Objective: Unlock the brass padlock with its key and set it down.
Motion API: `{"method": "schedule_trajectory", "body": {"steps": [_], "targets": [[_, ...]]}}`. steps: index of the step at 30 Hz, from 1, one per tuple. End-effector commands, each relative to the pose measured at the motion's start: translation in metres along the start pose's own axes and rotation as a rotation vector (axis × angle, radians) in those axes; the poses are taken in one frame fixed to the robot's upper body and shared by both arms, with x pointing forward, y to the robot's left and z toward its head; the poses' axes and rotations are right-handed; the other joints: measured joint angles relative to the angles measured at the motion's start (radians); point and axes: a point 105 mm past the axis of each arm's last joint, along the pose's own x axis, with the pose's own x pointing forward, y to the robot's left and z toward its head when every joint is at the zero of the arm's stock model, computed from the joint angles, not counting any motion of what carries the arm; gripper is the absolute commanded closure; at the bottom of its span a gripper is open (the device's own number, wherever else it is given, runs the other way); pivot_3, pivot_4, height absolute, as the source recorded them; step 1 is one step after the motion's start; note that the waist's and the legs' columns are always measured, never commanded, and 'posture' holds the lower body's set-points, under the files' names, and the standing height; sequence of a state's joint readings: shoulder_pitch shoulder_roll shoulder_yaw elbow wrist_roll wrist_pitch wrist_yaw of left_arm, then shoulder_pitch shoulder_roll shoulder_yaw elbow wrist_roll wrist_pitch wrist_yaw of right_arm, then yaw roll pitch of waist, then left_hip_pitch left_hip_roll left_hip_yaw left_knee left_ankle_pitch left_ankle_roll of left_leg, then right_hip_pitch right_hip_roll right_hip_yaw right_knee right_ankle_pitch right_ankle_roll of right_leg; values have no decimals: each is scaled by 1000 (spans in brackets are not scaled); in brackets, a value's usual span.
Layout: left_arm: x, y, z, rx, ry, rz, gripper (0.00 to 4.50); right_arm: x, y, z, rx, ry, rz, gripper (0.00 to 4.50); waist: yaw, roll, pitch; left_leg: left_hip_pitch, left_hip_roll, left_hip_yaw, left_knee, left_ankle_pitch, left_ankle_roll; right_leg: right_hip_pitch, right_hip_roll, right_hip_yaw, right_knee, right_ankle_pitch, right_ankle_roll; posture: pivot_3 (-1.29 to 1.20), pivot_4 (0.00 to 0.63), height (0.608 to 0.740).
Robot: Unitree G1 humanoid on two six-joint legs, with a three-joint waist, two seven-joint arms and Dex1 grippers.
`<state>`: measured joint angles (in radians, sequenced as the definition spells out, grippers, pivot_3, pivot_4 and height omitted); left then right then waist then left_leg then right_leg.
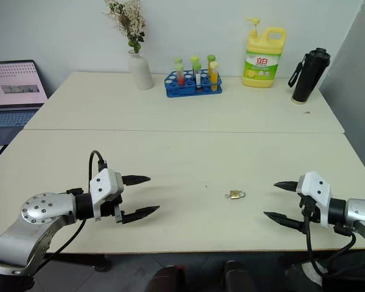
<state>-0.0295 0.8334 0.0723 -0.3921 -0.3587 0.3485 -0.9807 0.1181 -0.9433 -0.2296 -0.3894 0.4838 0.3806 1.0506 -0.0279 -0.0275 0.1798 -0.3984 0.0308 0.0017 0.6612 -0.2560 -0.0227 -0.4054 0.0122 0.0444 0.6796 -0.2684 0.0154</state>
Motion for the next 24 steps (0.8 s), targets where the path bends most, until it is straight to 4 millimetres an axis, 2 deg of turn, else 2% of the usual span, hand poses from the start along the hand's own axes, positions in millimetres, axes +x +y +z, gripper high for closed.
{"method": "schedule_trajectory", "body": {"steps": [1, 8, 16, 18, 20, 24], "targets": [[-4, -1, 11, 27, -22, -15, 11, -1, 0, 7, -37, -10, 11, 0, 0, 0, 0, 0, 0, 0, 0, 0, 0, 0, 0, 0, 0, 0, 0, 0, 150, 740], [1, -3, 12, 33, -12, -11, 11, 1, 2, 8, -31, -21, 9, 0, 0, 0, 0, 0, 0, 0, 0, 0, 0, 0, 0, 0, 0, 0, 0, 0, 150, 740], [8, -3, 7, 82, 19, -12, 11, 2, 5, -1, -53, 36, 30, 0, 0, 0, 0, 0, 0, 0, 0, 0, 0, 0, 0, 0, 0, 0, 0, 0, 150, 740], [10, -10, 5, 53, 48, -75, 11, 5, 5, -1, -86, 51, 44, 0, 0, 0, 0, 0, 0, 0, 0, 0, 0, 0, 0, 0, 0, 0, 0, 0, 150, 740], [10, -17, 2, 101, 85, -144, 11, 11, 2, 1, -108, 52, 44, 0, -1, 0, 0, 0, 0, 0, 0, 0, 0, 0, 0, 0, 0, 0, 0, 0, 150, 740], [13, -18, 21, 70, -15, -153, 11, 19, -3, 7, -127, 55, 60, 0, -2, 0, 0, 0, 0, 0, 0, 0, 0, 0, 0, 0, 1, 0, 0, 0, 150, 740]]}}
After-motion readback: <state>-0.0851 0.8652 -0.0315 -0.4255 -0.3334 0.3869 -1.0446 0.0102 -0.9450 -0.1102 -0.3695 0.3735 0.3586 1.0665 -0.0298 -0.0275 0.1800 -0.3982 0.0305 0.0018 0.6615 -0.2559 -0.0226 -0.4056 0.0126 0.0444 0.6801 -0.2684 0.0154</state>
